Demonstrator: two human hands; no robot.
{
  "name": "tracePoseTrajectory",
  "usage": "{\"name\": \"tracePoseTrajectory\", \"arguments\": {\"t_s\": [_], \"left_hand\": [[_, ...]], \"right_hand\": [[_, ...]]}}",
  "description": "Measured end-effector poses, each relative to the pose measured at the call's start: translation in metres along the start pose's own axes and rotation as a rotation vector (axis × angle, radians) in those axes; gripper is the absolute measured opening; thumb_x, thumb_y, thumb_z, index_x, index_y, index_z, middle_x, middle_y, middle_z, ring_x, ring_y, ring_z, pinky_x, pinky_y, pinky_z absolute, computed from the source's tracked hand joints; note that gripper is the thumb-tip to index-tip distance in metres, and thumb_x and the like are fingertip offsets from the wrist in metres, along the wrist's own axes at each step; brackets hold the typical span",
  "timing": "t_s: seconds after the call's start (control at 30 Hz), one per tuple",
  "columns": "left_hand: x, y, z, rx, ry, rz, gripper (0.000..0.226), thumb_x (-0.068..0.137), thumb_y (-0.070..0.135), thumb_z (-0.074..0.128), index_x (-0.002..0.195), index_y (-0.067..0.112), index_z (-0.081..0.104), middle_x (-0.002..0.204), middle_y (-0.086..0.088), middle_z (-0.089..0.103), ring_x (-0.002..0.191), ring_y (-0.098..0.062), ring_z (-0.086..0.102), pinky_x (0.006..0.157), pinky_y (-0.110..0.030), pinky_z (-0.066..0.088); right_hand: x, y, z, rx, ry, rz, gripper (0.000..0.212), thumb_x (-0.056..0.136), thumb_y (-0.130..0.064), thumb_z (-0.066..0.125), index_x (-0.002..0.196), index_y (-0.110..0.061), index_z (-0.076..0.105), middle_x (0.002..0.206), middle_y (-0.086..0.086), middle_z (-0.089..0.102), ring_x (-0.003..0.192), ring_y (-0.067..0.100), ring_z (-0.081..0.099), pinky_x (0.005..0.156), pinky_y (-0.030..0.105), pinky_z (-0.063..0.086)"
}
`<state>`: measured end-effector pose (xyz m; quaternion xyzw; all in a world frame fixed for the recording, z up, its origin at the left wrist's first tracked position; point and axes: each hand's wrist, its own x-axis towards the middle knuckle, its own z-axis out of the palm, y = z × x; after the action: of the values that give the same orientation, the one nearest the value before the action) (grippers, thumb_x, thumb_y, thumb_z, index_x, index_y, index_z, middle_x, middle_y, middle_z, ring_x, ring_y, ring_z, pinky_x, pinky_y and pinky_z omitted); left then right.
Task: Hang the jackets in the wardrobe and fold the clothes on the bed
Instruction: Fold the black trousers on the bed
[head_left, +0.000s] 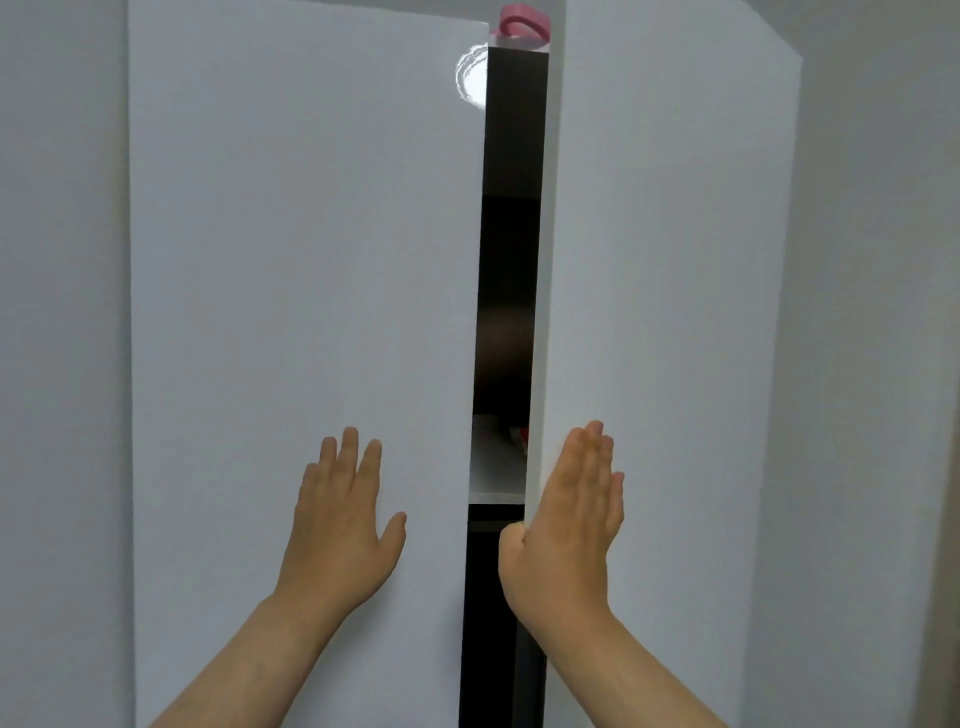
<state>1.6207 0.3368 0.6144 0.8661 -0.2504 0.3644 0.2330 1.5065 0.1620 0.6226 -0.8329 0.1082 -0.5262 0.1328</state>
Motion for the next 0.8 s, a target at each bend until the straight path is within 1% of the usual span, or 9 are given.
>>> {"name": "tracePoseTrajectory", "arguments": {"t_s": [0.1, 0.13, 0.2, 0.27, 0.3, 0.37, 0.43, 0.6, 0.8], "left_hand": [[0.019, 0.000, 0.015, 0.096, 0.062, 0.148, 0.086, 0.091, 0.053, 0.047, 0.157, 0.019, 0.004, 0.163, -0.007, -0.009, 0.150, -0.028, -0.011, 0.121, -0.046, 0.000], [0.026, 0.001, 0.020, 0.110, 0.057, 0.171, 0.088, 0.089, 0.058, 0.043, 0.156, 0.021, -0.001, 0.162, -0.007, -0.010, 0.150, -0.028, -0.010, 0.121, -0.047, 0.001], [0.036, -0.004, 0.035, 0.149, -0.006, 0.167, 0.092, 0.088, 0.068, 0.037, 0.153, 0.025, -0.012, 0.161, -0.006, -0.016, 0.149, -0.028, -0.015, 0.121, -0.048, -0.005], [0.038, -0.013, 0.053, 0.210, -0.075, 0.148, 0.096, 0.087, 0.072, 0.036, 0.154, 0.025, -0.016, 0.160, -0.005, -0.024, 0.147, -0.026, -0.022, 0.120, -0.047, -0.010], [0.037, -0.018, 0.059, 0.223, -0.080, 0.162, 0.098, 0.087, 0.071, 0.040, 0.156, 0.022, -0.010, 0.161, -0.006, -0.021, 0.149, -0.026, -0.018, 0.121, -0.048, -0.009], [0.034, -0.026, 0.069, 0.214, -0.031, 0.207, 0.094, 0.086, 0.065, 0.044, 0.158, 0.018, 0.007, 0.165, -0.010, 0.000, 0.152, -0.029, 0.001, 0.121, -0.050, 0.001], [0.034, -0.030, 0.074, 0.216, 0.002, 0.232, 0.090, 0.085, 0.062, 0.038, 0.158, 0.016, 0.014, 0.164, -0.012, 0.011, 0.151, -0.029, 0.010, 0.120, -0.052, 0.007], [0.036, -0.035, 0.085, 0.222, 0.058, 0.246, 0.089, 0.085, 0.060, 0.038, 0.158, 0.017, 0.011, 0.166, -0.010, 0.006, 0.152, -0.028, 0.005, 0.122, -0.051, 0.003], [0.039, -0.036, 0.091, 0.212, 0.095, 0.255, 0.091, 0.083, 0.060, 0.040, 0.159, 0.018, 0.010, 0.166, -0.009, 0.004, 0.153, -0.027, 0.004, 0.122, -0.052, 0.003]], "right_hand": [[0.000, 0.013, 0.008, -0.076, -0.013, -0.100, 0.102, 0.084, -0.033, 0.056, 0.156, -0.008, -0.012, 0.164, 0.006, -0.020, 0.151, 0.022, -0.016, 0.120, 0.037, -0.007], [0.000, 0.022, 0.007, -0.110, -0.036, -0.169, 0.095, 0.089, -0.042, 0.050, 0.157, -0.007, -0.007, 0.165, 0.008, -0.015, 0.152, 0.024, -0.013, 0.120, 0.036, -0.006], [0.002, 0.044, 0.002, -0.181, -0.099, -0.325, 0.089, 0.093, -0.052, 0.042, 0.158, -0.009, -0.001, 0.166, 0.010, -0.007, 0.153, 0.025, -0.007, 0.121, 0.040, -0.003], [0.009, 0.066, -0.002, -0.260, -0.129, -0.444, 0.084, 0.095, -0.053, 0.038, 0.159, -0.013, 0.000, 0.167, 0.008, -0.003, 0.153, 0.026, -0.002, 0.120, 0.049, 0.001], [0.013, 0.073, -0.003, -0.294, -0.140, -0.473, 0.081, 0.097, -0.053, 0.036, 0.159, -0.015, 0.000, 0.167, 0.007, -0.003, 0.153, 0.026, -0.001, 0.119, 0.052, 0.003], [0.017, 0.080, 0.000, -0.313, -0.158, -0.487, 0.076, 0.099, -0.051, 0.034, 0.159, -0.017, 0.001, 0.167, 0.007, -0.002, 0.153, 0.026, 0.001, 0.118, 0.054, 0.006], [0.019, 0.081, 0.009, -0.317, -0.140, -0.486, 0.074, 0.099, -0.047, 0.034, 0.159, -0.017, 0.001, 0.167, 0.007, -0.001, 0.153, 0.026, 0.000, 0.118, 0.054, 0.004], [0.023, 0.080, 0.036, -0.312, -0.114, -0.452, 0.078, 0.094, -0.037, 0.038, 0.159, -0.017, 0.000, 0.167, 0.008, -0.001, 0.153, 0.027, 0.001, 0.119, 0.053, 0.003], [0.036, 0.081, 0.061, -0.346, -0.107, -0.434, 0.080, 0.090, -0.036, 0.041, 0.158, -0.013, 0.005, 0.166, 0.010, 0.002, 0.153, 0.028, 0.001, 0.120, 0.055, 0.003]]}}
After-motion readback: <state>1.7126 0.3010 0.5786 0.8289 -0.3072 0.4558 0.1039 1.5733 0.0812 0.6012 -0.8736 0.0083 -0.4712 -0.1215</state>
